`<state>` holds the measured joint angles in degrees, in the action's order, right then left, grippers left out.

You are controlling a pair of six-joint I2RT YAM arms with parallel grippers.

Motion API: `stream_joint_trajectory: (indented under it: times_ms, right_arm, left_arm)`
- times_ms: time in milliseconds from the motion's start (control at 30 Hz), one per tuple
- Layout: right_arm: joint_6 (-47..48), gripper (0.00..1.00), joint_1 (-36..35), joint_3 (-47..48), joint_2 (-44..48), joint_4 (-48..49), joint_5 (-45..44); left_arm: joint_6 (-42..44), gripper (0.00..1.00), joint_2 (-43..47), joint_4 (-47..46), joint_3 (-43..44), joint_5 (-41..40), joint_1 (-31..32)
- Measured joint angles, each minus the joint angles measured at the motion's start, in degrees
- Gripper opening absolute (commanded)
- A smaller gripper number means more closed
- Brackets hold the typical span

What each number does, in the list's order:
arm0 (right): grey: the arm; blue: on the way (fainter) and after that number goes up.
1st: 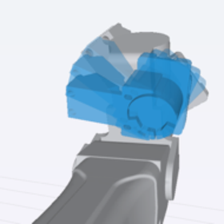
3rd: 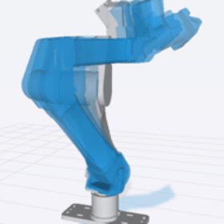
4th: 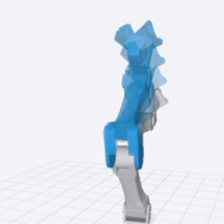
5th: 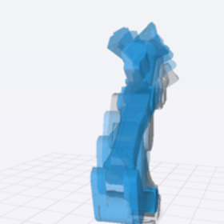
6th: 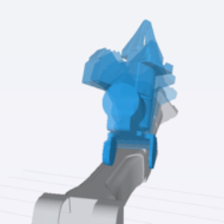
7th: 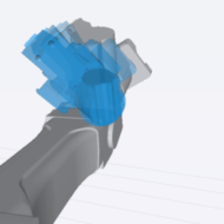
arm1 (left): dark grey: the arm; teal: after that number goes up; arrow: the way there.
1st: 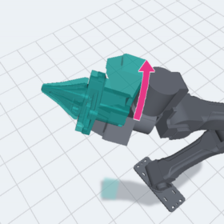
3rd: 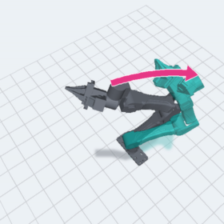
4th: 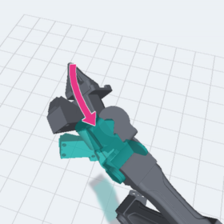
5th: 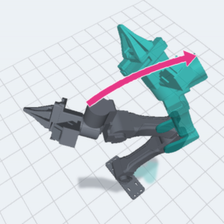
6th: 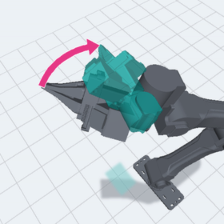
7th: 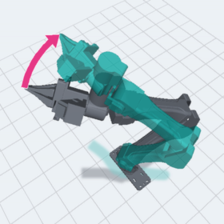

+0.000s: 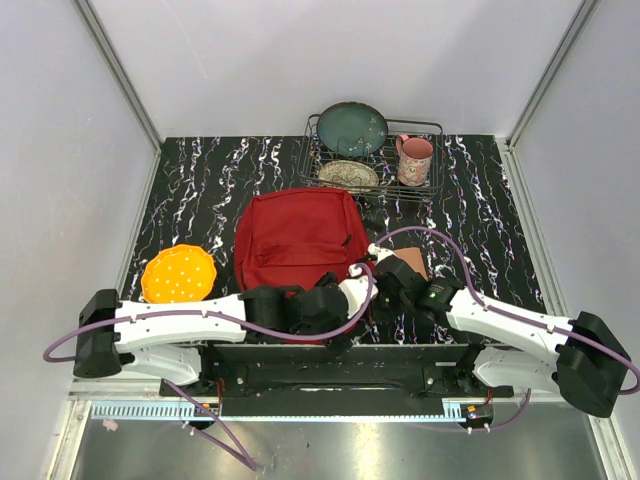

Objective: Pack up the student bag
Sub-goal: Zip the student bag at the center of the board.

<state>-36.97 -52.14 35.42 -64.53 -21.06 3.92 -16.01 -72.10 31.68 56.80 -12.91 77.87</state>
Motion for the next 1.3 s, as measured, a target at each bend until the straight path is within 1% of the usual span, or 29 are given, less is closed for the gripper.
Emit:
stream_joint_trajectory:
  times_ms: [100,233,333,367,433,500,567,600,633,667,700,733,800,833,867,1100,1300]
  right_arm:
    - [-0.1,0.0,0.0,0.0,0.0,-0.2,-0.1]
    - [-0.2,0.0,0.0,0.1,0.0,-0.5,-0.5]
    - [-0.2,0.0,0.0,0.6,0.0,-1.4,-1.2]
    - [-0.2,0.0,0.0,0.7,0.0,-1.4,-1.4]
    - [-0.2,0.0,0.0,0.8,0.0,-1.4,-1.5]
    - [-0.2,0.0,0.0,0.8,0.0,-1.6,-1.5]
    - [-0.2,0.0,0.0,0.8,0.0,-1.6,-1.5]
    - [-0.2,0.0,0.0,0.8,0.0,-1.6,-1.5]
    - [-0.2,0.0,0.0,0.8,0.0,-1.6,-1.5]
    - [-0.2,0.0,0.0,0.8,0.0,-1.6,-1.5]
    - [-0.2,0.0,0.0,0.8,0.0,-1.6,-1.5]
    - [-0.2,0.0,0.0,0.8,0.0,-1.6,-1.5]
    - [-0.2,0.0,0.0,0.8,0.0,-1.6,-1.5]
    - [-0.2,0.0,0.0,0.8,0.0,-1.6,-1.6]
    - [-0.2,0.0,0.0,0.8,0.0,-1.7,-1.6]
    - [-0.4,0.0,0.0,1.0,-0.1,-2.0,-3.3]
    - [-0.7,0.0,1.0,3.4,-2.3,-2.3,-5.2]
  left_arm:
    - [0.2,0.98,-1.0,-2.5,-1.7,-0.5,0.9]
    - [-0.2,0.91,-2.4,-5.5,-4.2,-1.1,1.0]
    - [-1.0,0.87,-2.8,-8.0,-6.7,-1.5,1.1]
    - [-1.1,0.83,-2.9,-8.6,-7.5,-1.7,1.1]
    - [-2.1,0.79,-2.9,-10.2,-9.2,-2.4,1.2]
    - [-3.0,0.71,-3.0,-12.2,-11.2,-3.6,1.3]
    - [-4.1,0.66,-3.1,-13.9,-13.2,-5.5,1.4]
    - [-4.6,0.57,-3.2,-14.2,-13.7,-6.2,1.4]
    - [-5.2,0.53,-3.6,-14.7,-14.0,-7.2,1.4]
    - [-5.8,0.47,-4.0,-15.2,-14.1,-8.0,1.4]
    - [-6.4,0.32,-4.5,-15.7,-14.1,-8.9,1.4]
    - [-6.9,0.24,-5.0,-16.2,-14.1,-9.8,1.4]
    - [-8.4,0.12,-5.6,-17.0,-14.3,-11.2,1.4]
    - [-8.9,0.04,-5.7,-17.4,-14.6,-11.7,1.4]
    - [-9.3,0.0,-5.7,-17.9,-15.0,-12.3,1.4]
    - [-12.0,0.0,-5.1,-18.9,-16.6,-13.6,2.2]
    - [-15.0,0.0,-1.2,-18.4,-18.8,-15.8,5.2]
